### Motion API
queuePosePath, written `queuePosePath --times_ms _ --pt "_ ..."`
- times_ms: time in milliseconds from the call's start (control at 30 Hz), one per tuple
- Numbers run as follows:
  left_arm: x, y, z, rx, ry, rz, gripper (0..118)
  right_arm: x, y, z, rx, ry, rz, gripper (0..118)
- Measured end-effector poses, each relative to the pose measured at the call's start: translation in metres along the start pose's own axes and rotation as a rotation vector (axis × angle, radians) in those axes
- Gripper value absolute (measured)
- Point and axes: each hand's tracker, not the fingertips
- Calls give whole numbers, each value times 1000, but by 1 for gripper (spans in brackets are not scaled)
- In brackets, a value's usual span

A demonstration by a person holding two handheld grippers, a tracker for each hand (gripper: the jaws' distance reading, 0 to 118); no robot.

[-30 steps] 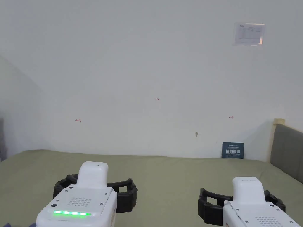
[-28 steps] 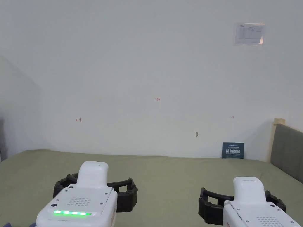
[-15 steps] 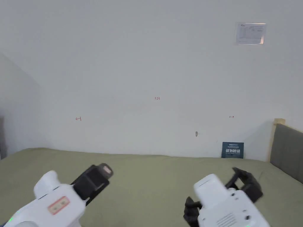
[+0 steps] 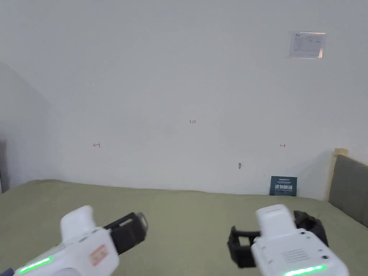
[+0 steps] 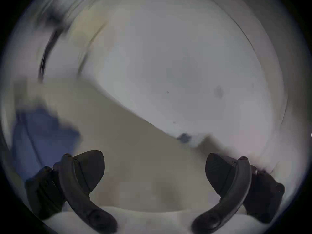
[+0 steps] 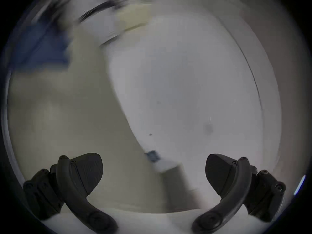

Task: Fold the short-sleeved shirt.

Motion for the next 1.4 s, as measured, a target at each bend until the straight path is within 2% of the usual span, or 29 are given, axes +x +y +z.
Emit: queuePosePath --times_ms 33,67,100,200,267,333,600,667,700,733,767,800,833,867,933,1000,1267,1400 --pt "19 3 5 38 79 -176 118 15 -1 -2 -14 44 -194 118" --pt "29 2 6 49 123 -254 118 21 -12 -23 -54 49 -294 118" --pt "38 1 6 76 132 -308 118 25 -14 -27 -71 24 -308 118" --pt "34 2 6 84 87 -250 118 11 -17 -26 -14 -53 -94 118" --pt "31 4 6 86 92 -222 118 5 -17 -23 10 -60 6 118" --pt "24 8 2 88 103 -211 118 -1 -17 -15 23 -58 26 118" --pt "19 10 4 82 120 -229 118 1 -13 -11 39 -50 14 118" --pt "19 11 3 66 111 -233 118 0 -14 -10 32 -50 19 114" --pt "20 10 4 62 109 -234 118 1 -15 -8 29 -50 23 105" --pt "21 9 4 62 110 -235 116 1 -16 -6 31 -52 25 70" --pt "21 9 4 60 109 -241 110 0 -17 -3 35 -54 29 26" --pt "23 8 4 45 93 -263 91 -2 -17 -3 42 -72 41 0" --pt "27 6 6 41 85 -278 21 -1 -19 -4 47 -92 35 0" --pt "30 4 7 49 82 -287 0 2 -16 -2 81 -129 15 0" --pt "31 4 7 83 124 -272 0 6 -11 -1 19 -75 -16 0" --pt "28 7 5 34 80 -228 0 11 -14 1 29 -75 -36 0" --pt "26 2 5 36 92 -235 0 17 -15 3 18 -90 -27 0" --pt "22 1 6 29 92 -237 0 15 -22 2 4 -106 1 0"
